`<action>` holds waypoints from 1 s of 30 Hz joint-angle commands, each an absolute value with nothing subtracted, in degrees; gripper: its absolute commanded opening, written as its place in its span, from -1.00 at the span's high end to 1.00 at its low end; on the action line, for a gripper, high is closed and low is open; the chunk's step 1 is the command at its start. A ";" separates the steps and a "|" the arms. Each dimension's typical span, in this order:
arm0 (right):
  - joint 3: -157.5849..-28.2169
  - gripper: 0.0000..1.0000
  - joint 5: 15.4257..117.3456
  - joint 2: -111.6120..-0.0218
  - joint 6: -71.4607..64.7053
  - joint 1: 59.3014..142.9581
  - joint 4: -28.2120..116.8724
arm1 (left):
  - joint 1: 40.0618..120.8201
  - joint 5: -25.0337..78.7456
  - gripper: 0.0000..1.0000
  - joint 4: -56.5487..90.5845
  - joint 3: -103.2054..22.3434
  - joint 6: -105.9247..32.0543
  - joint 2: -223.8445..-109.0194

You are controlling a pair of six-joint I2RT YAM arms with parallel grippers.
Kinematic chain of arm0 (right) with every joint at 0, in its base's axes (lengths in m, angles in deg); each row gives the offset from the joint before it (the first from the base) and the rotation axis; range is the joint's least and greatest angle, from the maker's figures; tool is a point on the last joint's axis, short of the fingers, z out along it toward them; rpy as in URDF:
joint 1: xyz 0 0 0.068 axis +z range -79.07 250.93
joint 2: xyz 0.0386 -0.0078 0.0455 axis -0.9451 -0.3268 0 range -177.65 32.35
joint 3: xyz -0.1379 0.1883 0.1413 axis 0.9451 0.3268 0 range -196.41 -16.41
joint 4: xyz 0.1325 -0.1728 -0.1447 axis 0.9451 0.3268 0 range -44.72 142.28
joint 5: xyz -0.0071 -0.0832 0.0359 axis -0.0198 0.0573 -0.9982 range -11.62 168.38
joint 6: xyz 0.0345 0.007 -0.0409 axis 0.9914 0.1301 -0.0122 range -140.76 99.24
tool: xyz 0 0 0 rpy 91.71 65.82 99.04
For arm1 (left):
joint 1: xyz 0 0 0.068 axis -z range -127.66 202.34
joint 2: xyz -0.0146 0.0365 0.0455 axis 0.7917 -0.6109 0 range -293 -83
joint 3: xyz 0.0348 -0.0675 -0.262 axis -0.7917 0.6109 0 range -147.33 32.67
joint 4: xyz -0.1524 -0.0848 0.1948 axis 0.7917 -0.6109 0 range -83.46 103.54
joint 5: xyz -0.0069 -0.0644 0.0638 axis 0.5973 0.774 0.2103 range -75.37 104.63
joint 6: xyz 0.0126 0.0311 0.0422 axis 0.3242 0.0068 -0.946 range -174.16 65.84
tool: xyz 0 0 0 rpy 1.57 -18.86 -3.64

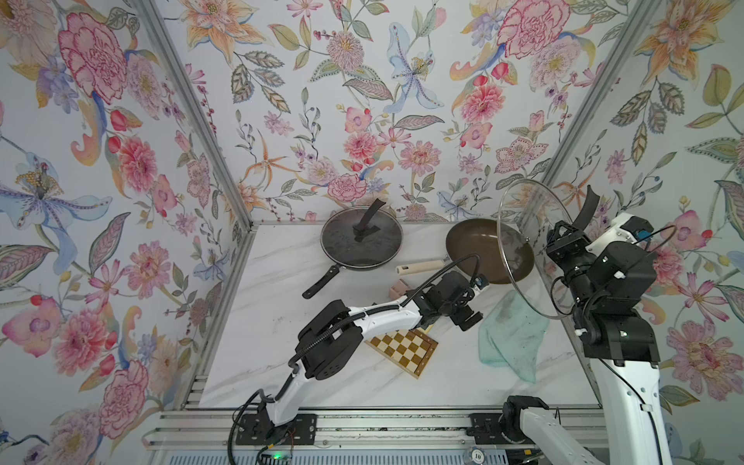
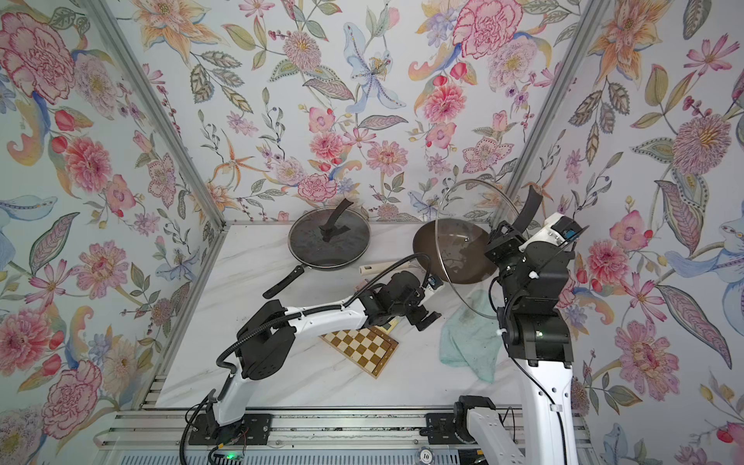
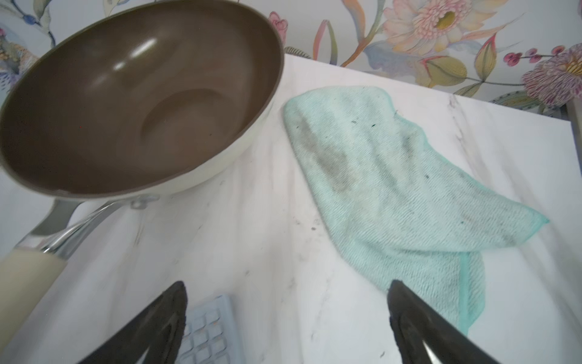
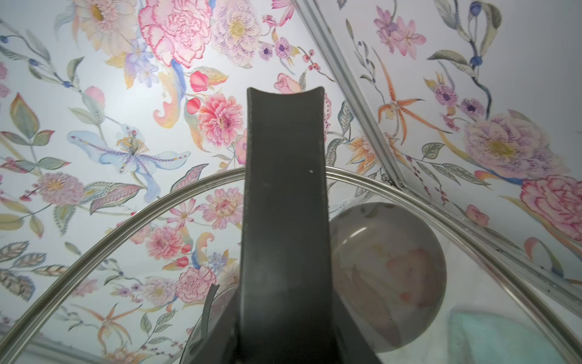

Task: Wipe the pot lid with a cloth
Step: Move the cleaning item to the center of the board.

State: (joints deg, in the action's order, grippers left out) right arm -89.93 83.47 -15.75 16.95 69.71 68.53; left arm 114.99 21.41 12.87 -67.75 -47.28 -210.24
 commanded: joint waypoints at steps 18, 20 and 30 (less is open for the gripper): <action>-96.68 0.96 67.80 -6.34 15.48 69.72 77.16 | 123.85 6.45 -0.73 17.48 -82.57 -40.28 -230.39; -96.62 0.96 67.86 -6.28 15.06 69.73 77.29 | 124.25 5.28 -0.62 15.43 -83.39 -40.16 -231.43; -95.78 0.97 68.80 -6.72 13.82 69.77 77.42 | 124.68 -2.11 0.55 9.30 -81.87 -37.77 -230.67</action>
